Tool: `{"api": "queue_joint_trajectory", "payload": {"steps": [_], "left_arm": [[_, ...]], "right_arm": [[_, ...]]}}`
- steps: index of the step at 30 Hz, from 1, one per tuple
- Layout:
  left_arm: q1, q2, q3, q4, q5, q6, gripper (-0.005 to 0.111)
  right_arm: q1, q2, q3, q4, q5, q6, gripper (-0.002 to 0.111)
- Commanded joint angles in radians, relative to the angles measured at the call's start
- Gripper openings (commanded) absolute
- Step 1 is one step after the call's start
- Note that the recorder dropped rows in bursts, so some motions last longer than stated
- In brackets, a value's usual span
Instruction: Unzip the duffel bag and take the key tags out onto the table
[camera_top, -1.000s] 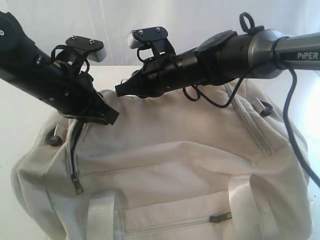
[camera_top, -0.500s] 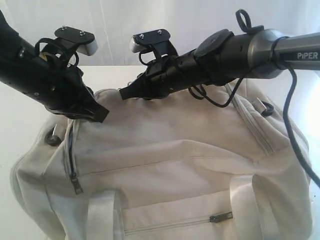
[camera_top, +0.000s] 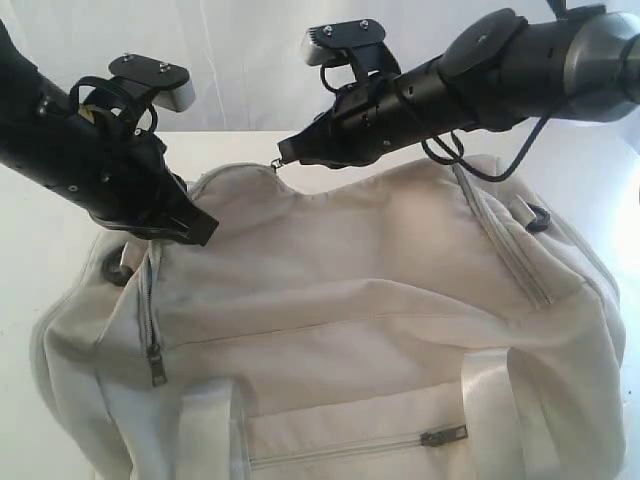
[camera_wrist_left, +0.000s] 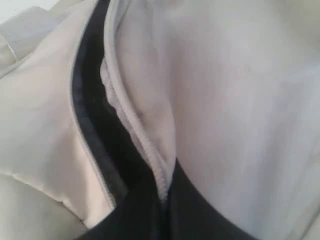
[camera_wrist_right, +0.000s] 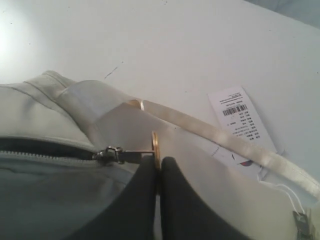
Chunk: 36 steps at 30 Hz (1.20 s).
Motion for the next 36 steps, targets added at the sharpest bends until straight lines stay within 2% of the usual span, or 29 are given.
{"api": "queue_joint_trajectory", "payload": {"steps": [1,14,23,27,31,36], "left_arm": [[0.002,-0.014,-0.003,0.009,0.04,-0.009,0.0],[0.002,-0.026,-0.003,0.01,0.034,-0.009,0.0],[0.002,-0.136,-0.003,0.007,0.056,-0.006,0.0],[0.002,-0.138,0.055,0.002,0.019,-0.017,0.0],[0.002,-0.142,0.067,0.002,0.004,-0.017,0.0],[0.002,-0.177,0.067,0.004,0.011,-0.017,0.0]], "right_arm": [[-0.056,-0.022,0.003,-0.09,-0.035,0.064,0.0],[-0.053,-0.022,0.003,-0.054,0.038,0.074,0.0],[0.053,-0.022,0.003,-0.058,0.031,0.034,0.0],[0.039,-0.022,0.003,-0.156,0.001,0.07,0.0],[0.017,-0.022,0.003,-0.338,0.015,0.215,0.0],[-0.018,-0.022,0.003,-0.395,0.047,0.283,0.0]]}}
